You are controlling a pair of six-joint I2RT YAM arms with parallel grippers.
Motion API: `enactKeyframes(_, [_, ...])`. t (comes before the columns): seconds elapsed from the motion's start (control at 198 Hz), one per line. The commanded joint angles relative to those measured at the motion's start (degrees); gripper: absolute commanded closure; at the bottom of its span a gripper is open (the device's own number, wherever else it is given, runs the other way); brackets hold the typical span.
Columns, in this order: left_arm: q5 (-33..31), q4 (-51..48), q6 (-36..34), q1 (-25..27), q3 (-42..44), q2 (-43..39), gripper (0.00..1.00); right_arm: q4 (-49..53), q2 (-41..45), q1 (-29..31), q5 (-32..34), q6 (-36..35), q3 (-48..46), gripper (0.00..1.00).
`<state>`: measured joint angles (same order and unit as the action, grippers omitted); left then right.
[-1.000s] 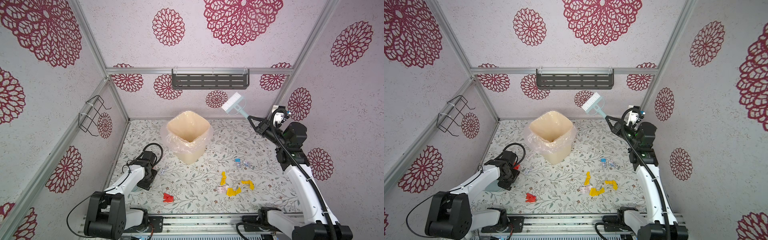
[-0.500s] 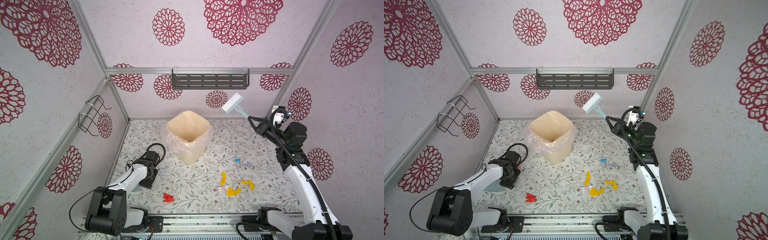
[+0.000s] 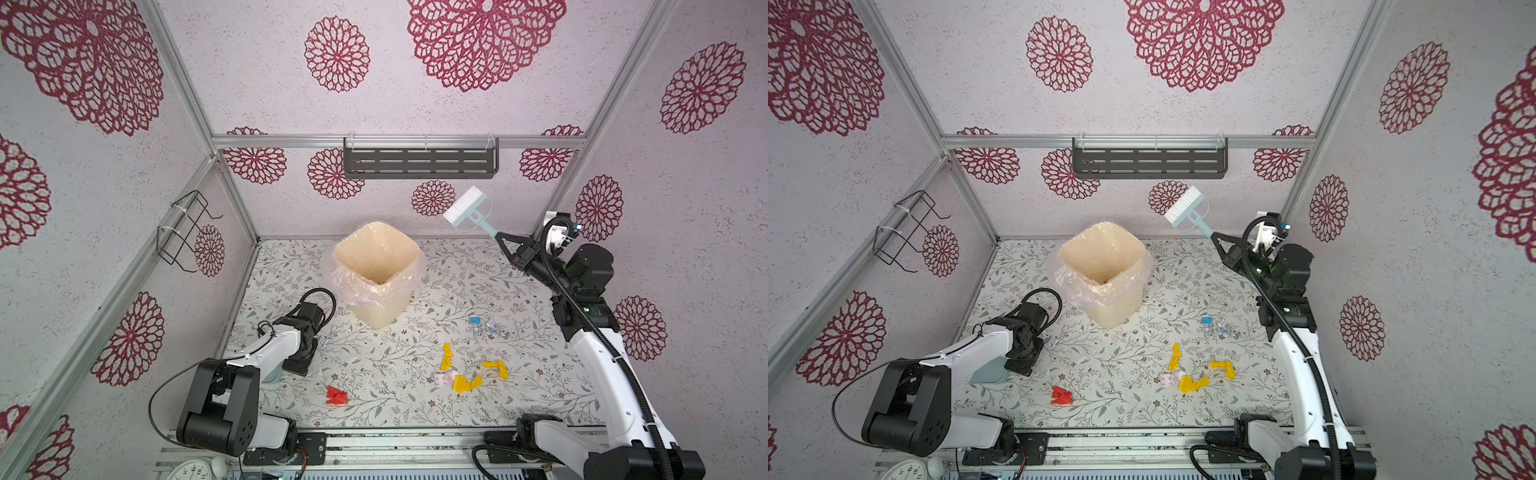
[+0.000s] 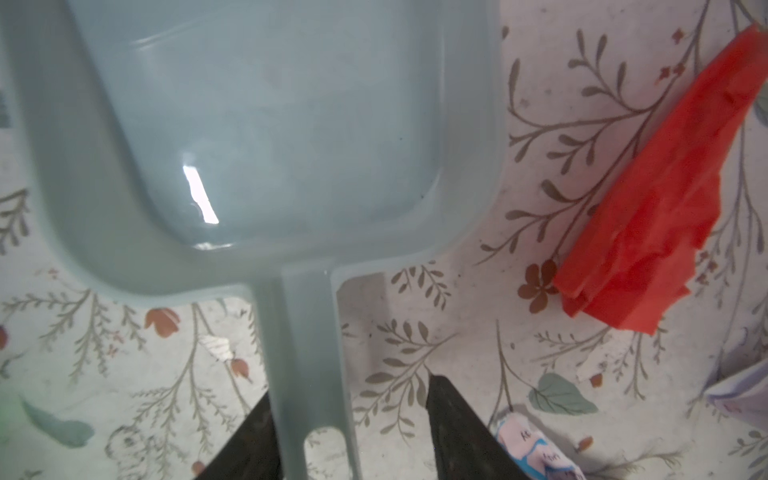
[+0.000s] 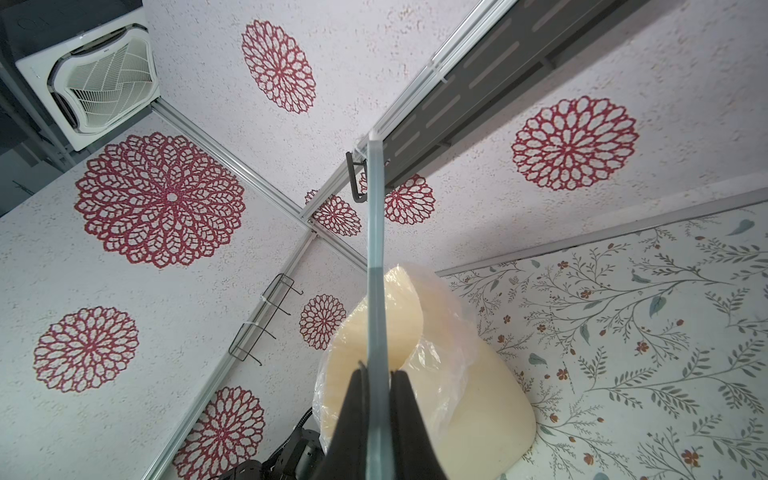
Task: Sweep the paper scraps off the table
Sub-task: 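Close the left gripper on the teal dustpan handle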
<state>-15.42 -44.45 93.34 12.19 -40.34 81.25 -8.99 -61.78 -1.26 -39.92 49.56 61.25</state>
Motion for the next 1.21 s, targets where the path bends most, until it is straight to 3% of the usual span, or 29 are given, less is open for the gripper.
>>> enactKeyframes(0.0, [-1.6,1.2,1.6,0.5,0.7,0.7,0.45,-1.8,0.2,-0.3,-0.9,-0.9,2.1,1.0])
enactKeyframes(0.521, [-1.8,1.0,3.5,1.1,0.9,2.9,0.52,-2.3,-0.2,-0.3,-1.0,-0.6,1.7,1.0])
enactKeyframes(1.209, [-2.2,0.4,3.7,1.3,0.2,3.5,0.73,-2.6,0.2,-0.3,-1.1,-0.4,1.6,1.0])
